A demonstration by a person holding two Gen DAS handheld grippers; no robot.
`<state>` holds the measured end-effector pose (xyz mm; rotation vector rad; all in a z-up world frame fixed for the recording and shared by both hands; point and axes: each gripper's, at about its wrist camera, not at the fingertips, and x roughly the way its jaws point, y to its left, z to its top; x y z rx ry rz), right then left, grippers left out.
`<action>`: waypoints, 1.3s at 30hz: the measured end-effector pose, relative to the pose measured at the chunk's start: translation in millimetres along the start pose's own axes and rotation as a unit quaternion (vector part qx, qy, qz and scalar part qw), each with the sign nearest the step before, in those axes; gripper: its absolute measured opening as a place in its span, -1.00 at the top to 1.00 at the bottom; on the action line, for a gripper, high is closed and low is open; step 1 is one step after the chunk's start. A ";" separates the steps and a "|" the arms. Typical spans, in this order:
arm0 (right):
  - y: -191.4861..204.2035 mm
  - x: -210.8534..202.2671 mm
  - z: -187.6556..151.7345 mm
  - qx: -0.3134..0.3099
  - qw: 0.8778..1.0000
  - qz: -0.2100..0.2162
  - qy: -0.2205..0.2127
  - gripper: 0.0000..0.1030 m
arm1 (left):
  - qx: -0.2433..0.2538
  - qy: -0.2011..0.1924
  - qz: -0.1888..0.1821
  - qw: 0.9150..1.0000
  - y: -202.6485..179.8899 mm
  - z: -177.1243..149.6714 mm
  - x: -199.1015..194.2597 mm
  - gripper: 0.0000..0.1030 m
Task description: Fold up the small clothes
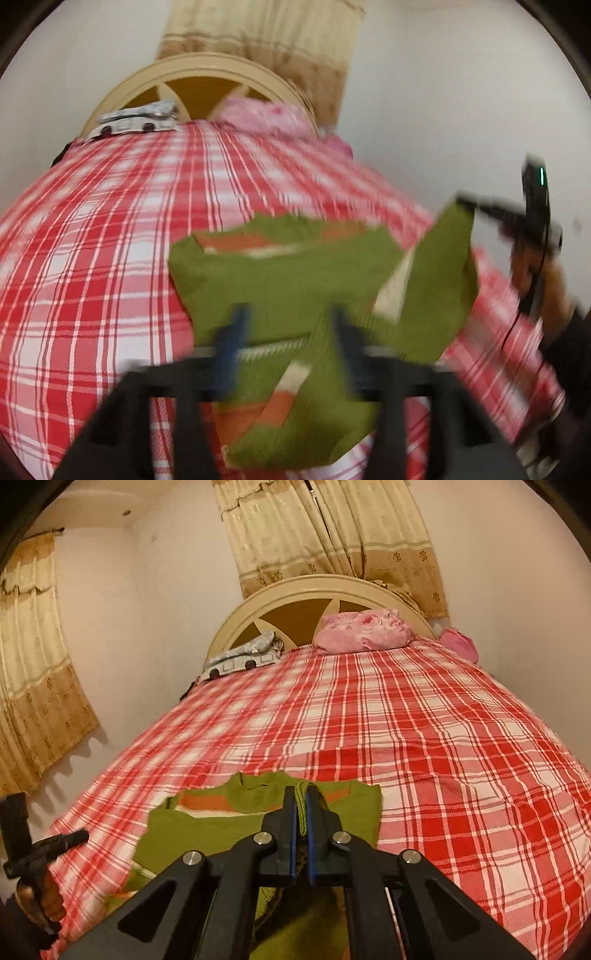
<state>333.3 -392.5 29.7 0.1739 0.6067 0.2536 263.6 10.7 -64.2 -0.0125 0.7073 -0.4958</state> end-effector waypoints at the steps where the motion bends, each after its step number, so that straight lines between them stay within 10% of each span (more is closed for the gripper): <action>1: -1.3 3.2 -0.8 -0.001 1.000 -0.001 0.002 0.94 | 0.009 0.002 0.000 1.000 -3.1 -1.8 2.9 -0.58; 15: -1.2 -16.2 -12.5 -0.013 1.000 0.017 -0.003 0.94 | 0.042 0.138 -0.079 0.986 -28.6 -7.5 99.5 -0.53; 18: -2.5 -15.9 -13.2 -0.015 1.000 0.016 -0.002 0.94 | 0.044 0.154 -0.104 0.982 -33.9 -12.0 101.1 0.71; 19: -2.5 -15.9 -13.3 -0.014 1.000 0.016 -0.002 0.94 | 0.047 0.154 -0.101 0.982 -35.9 -12.3 98.5 0.74; 31: -14.4 -5.7 -5.0 0.009 1.000 0.009 -0.003 0.94 | 0.024 0.021 -0.035 0.999 0.1 28.1 31.0 0.84; 39: -18.4 27.1 16.1 0.032 0.999 0.015 0.011 0.94 | -0.068 -0.065 0.000 0.996 61.1 67.6 23.8 0.85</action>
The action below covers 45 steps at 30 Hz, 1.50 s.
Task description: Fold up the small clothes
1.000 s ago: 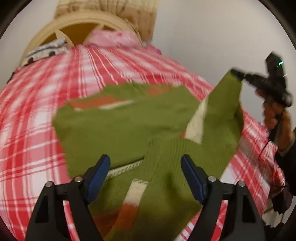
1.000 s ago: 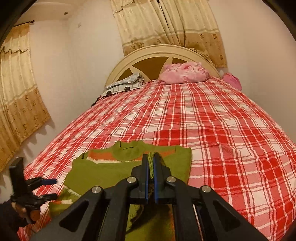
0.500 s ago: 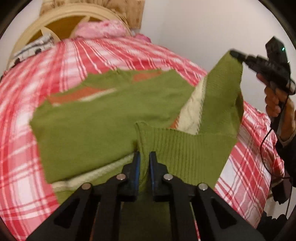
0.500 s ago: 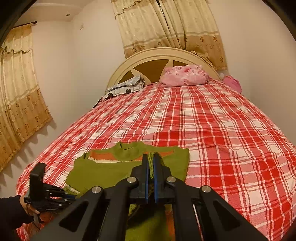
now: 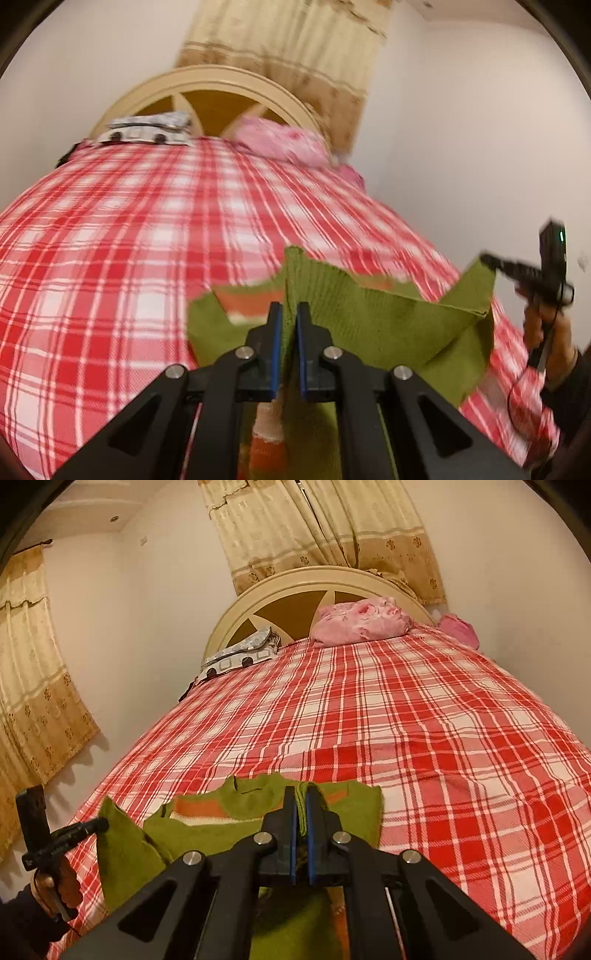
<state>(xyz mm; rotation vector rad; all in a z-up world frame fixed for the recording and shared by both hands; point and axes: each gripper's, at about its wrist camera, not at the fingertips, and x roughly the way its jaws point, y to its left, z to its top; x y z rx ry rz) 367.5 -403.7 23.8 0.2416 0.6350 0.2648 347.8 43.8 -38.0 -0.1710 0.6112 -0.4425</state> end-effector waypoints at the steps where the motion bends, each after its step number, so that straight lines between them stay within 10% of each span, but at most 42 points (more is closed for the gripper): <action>1: 0.5 4.3 3.8 0.001 1.000 -0.001 0.001 0.94 | -0.011 -0.006 0.001 1.000 7.8 5.8 2.9 0.85; 25: -54.6 193.1 6.6 0.023 0.985 -0.095 0.139 0.87 | -0.013 0.057 0.105 0.993 44.1 0.9 122.7 0.84; 33: -71.3 161.7 -2.8 0.012 0.985 -0.100 0.139 0.05 | -0.013 0.054 0.112 0.992 48.3 1.2 119.5 0.84; 41: -42.0 161.5 -19.6 -0.049 0.981 -0.071 0.177 0.06 | -0.008 0.056 0.115 0.992 45.4 1.5 122.2 0.85; 45: -45.3 159.5 -38.5 -0.057 0.973 -0.081 0.208 0.65 | -0.020 0.054 0.122 0.991 50.1 2.7 123.1 0.85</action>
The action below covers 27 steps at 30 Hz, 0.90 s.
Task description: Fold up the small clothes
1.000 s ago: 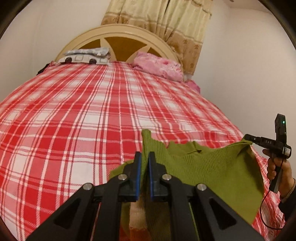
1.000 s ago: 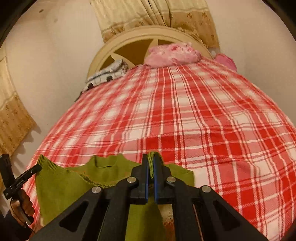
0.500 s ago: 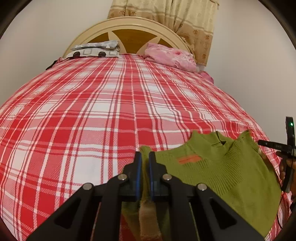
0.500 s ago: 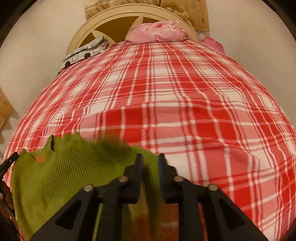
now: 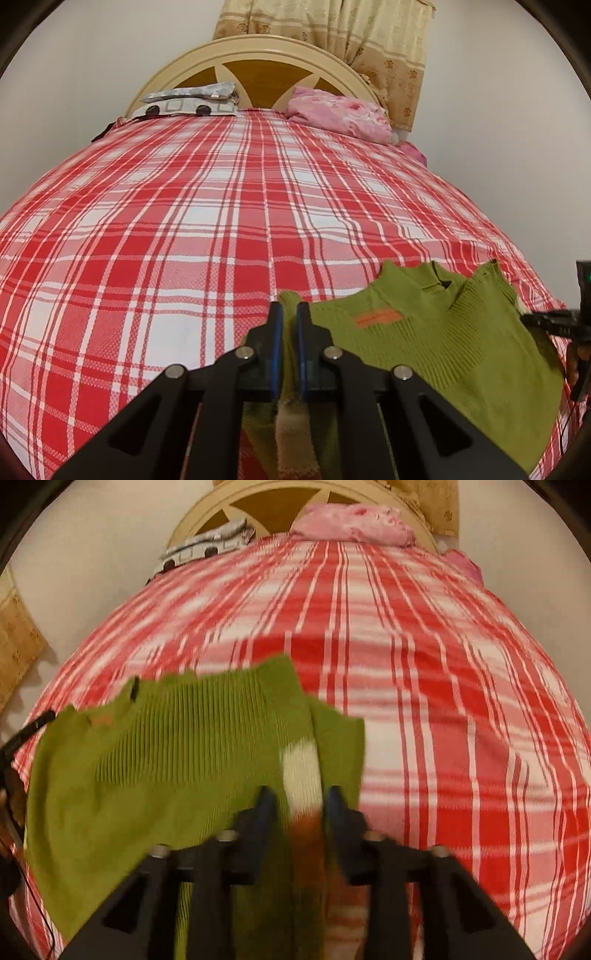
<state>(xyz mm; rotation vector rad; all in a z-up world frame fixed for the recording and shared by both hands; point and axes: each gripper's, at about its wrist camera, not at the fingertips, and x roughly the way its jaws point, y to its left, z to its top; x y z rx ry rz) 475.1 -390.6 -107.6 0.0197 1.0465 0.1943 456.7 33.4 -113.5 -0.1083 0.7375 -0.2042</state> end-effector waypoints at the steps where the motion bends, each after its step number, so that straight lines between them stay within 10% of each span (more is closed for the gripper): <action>1: -0.9 -0.7 -2.8 -0.001 1.000 0.000 0.001 0.77 | -0.006 -0.001 0.004 1.000 1.5 0.2 0.1 0.86; 8: -4.1 -49.0 -22.0 -0.011 0.998 -0.010 -0.055 0.93 | -0.011 0.011 0.015 1.000 6.3 -6.5 6.7 0.86; 19: -14.7 -15.0 -33.6 0.022 0.999 -0.030 0.000 0.89 | 0.007 0.012 0.055 0.998 9.8 -10.9 -1.3 0.85; 24: -3.8 -35.4 -23.8 0.002 0.997 -0.073 -0.030 0.09 | 0.027 -0.024 0.062 0.997 8.2 -9.4 -39.2 0.41; 27: 26.6 -53.1 -13.9 -0.023 0.997 -0.035 -0.061 0.07 | 0.048 -0.025 0.051 0.997 -3.9 -23.0 -55.5 0.03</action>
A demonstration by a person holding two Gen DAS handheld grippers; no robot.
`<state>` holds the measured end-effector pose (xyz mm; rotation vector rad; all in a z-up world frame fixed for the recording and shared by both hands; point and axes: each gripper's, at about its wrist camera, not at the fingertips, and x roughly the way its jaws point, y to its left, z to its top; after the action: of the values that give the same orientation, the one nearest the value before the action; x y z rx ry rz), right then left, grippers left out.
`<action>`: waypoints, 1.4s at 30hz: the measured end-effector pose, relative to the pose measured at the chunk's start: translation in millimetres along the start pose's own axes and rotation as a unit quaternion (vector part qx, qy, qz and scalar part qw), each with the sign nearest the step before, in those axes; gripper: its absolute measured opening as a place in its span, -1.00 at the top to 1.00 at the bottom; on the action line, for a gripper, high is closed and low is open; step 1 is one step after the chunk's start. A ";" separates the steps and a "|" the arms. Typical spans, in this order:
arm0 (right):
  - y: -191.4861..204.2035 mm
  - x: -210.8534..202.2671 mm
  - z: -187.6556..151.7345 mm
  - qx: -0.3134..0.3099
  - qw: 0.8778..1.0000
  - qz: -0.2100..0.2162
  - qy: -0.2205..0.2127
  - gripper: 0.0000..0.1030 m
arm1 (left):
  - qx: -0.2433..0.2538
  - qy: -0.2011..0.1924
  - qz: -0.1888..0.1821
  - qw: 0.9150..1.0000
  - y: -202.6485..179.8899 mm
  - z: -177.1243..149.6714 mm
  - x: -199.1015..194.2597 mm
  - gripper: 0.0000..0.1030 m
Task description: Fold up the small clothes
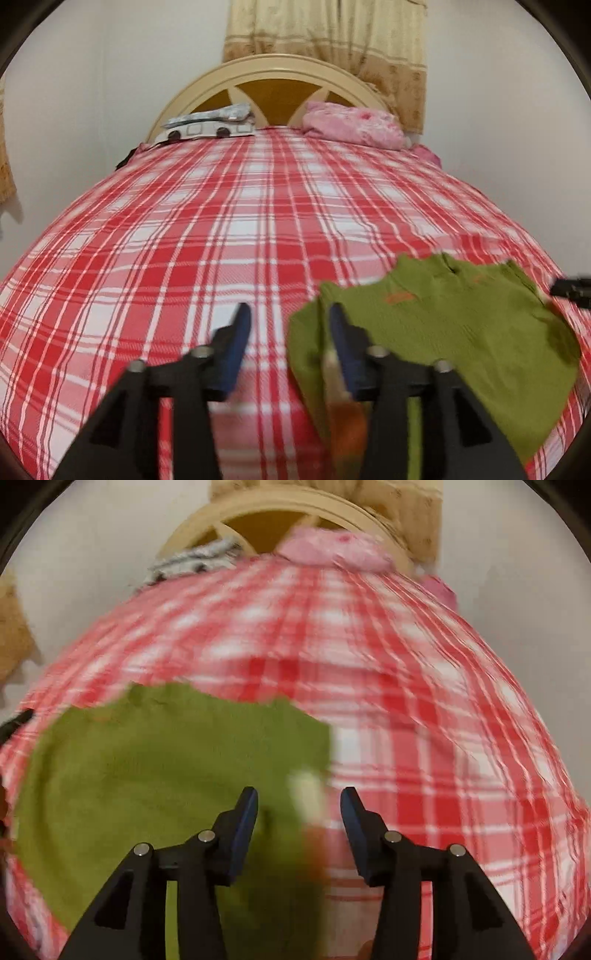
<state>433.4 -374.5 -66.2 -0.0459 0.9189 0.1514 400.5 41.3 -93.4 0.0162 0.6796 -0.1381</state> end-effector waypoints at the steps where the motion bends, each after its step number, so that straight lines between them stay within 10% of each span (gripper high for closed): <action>1: 9.9 -3.2 2.8 -0.009 1.000 0.016 -0.004 0.07 | 0.008 0.006 -0.002 1.000 -5.1 -4.4 -1.6 0.03; 6: 113.9 6.0 7.6 -0.112 0.984 0.134 0.019 0.07 | 0.043 0.026 0.006 0.999 -28.1 -26.6 -2.1 0.01; 12: 178.1 54.8 5.9 -0.174 0.976 0.115 0.067 0.07 | 0.044 0.072 0.025 0.996 -24.1 -42.0 12.9 -0.03; 18: 145.8 95.0 32.8 -0.122 0.990 0.022 0.063 0.07 | 0.041 0.077 0.032 0.996 -20.5 -52.5 9.2 -0.17; 24: 144.0 77.9 35.8 -0.121 0.991 0.018 0.046 0.06 | 0.010 0.071 0.020 0.997 -11.1 -53.3 1.8 -0.19; 29: 159.0 13.2 12.2 -0.138 0.987 0.085 0.005 0.03 | -0.004 0.066 0.016 0.998 -9.7 -57.8 -21.6 -0.27; 42: 95.0 -11.6 -81.9 -0.103 0.993 0.033 0.044 0.01 | 0.009 0.080 0.034 0.996 -28.8 -79.6 -26.8 -0.47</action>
<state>347.6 -290.4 -104.2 -0.2141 0.9902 0.3071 326.3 20.8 -137.6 0.0672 0.8369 -0.0782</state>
